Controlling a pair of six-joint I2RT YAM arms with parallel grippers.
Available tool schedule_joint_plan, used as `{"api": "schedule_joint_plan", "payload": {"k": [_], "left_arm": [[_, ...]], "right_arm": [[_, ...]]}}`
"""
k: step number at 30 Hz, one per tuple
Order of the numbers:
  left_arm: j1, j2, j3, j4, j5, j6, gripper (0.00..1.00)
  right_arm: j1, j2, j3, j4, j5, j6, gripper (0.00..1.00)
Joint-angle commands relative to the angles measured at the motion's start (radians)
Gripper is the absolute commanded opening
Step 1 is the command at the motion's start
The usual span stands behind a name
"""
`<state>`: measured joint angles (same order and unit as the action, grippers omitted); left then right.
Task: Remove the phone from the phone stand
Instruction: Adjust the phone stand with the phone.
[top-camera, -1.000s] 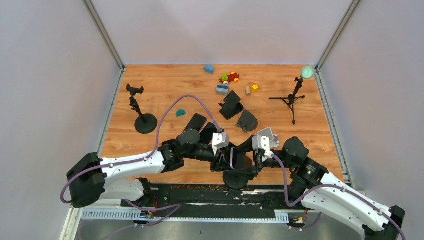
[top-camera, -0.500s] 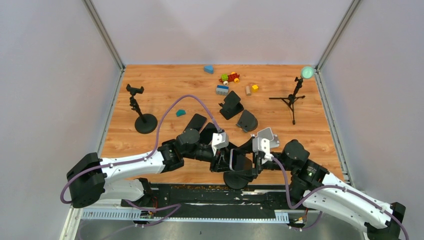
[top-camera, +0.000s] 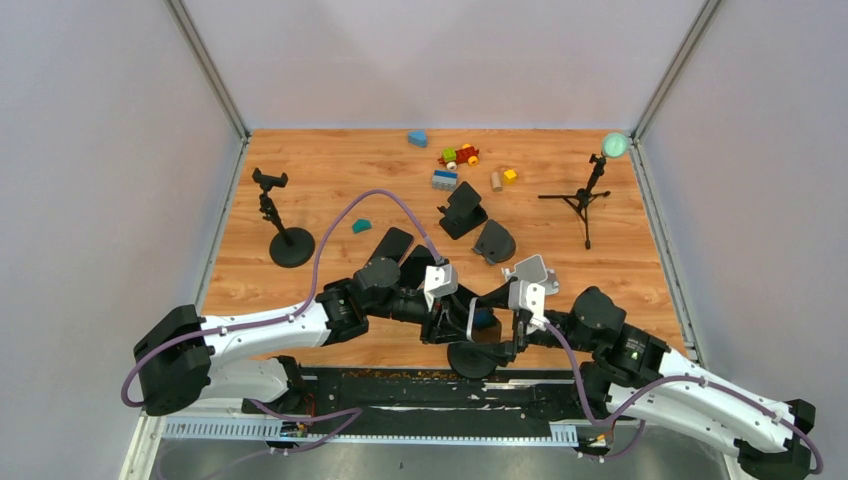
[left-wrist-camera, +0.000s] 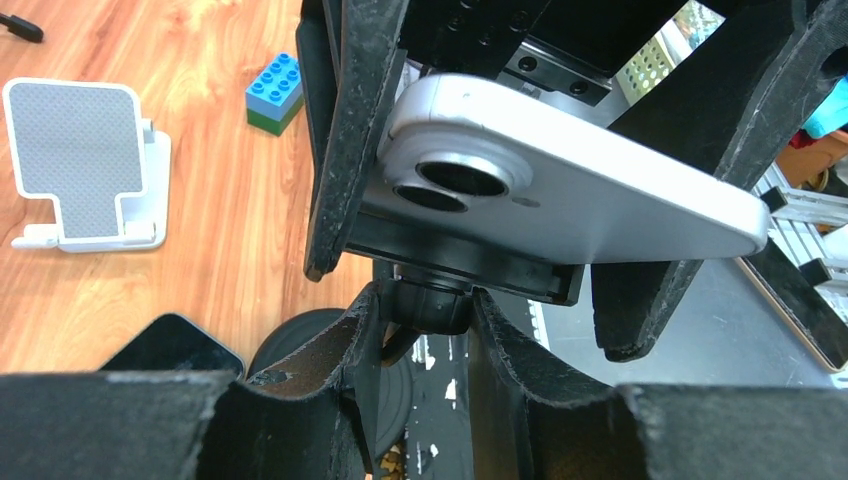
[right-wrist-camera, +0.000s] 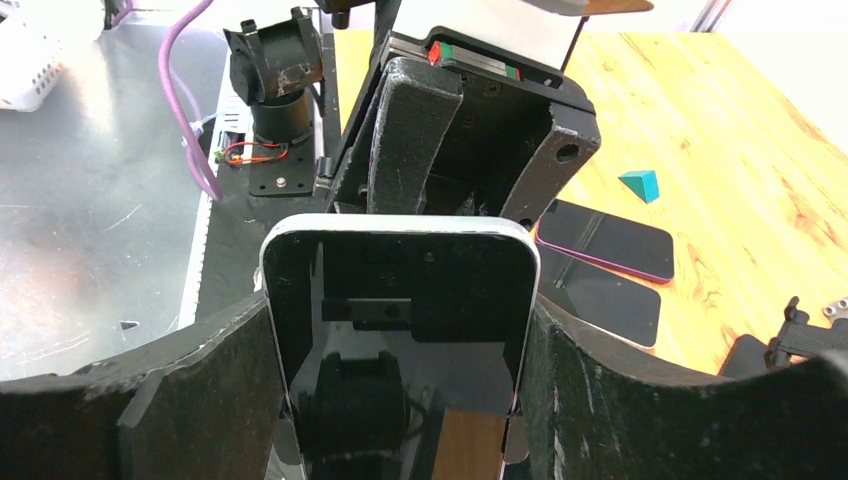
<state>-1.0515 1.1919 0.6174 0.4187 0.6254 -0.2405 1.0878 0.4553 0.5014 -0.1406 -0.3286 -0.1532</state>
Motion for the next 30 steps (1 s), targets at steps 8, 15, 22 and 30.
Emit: {"api": "schedule_joint_plan", "payload": {"k": [8, 15, 22, 30], "left_arm": [[0.071, 0.007, 0.007, -0.024, -0.225, 0.004, 0.00], [0.072, 0.010, 0.007, -0.026, -0.224, 0.004, 0.00], [0.074, 0.008, 0.004, -0.027, -0.226, 0.004, 0.00], [0.074, 0.012, 0.011, -0.043, -0.244, 0.003, 0.00]], "right_arm": [[0.039, -0.028, 0.118, -0.201, 0.044, -0.016, 0.00], [0.043, -0.028, 0.126, -0.218, 0.094, -0.025, 0.00], [0.044, -0.027, 0.117, -0.201, 0.033, -0.028, 0.00], [0.049, -0.039, 0.106, -0.184, 0.020, 0.011, 0.00]]}}
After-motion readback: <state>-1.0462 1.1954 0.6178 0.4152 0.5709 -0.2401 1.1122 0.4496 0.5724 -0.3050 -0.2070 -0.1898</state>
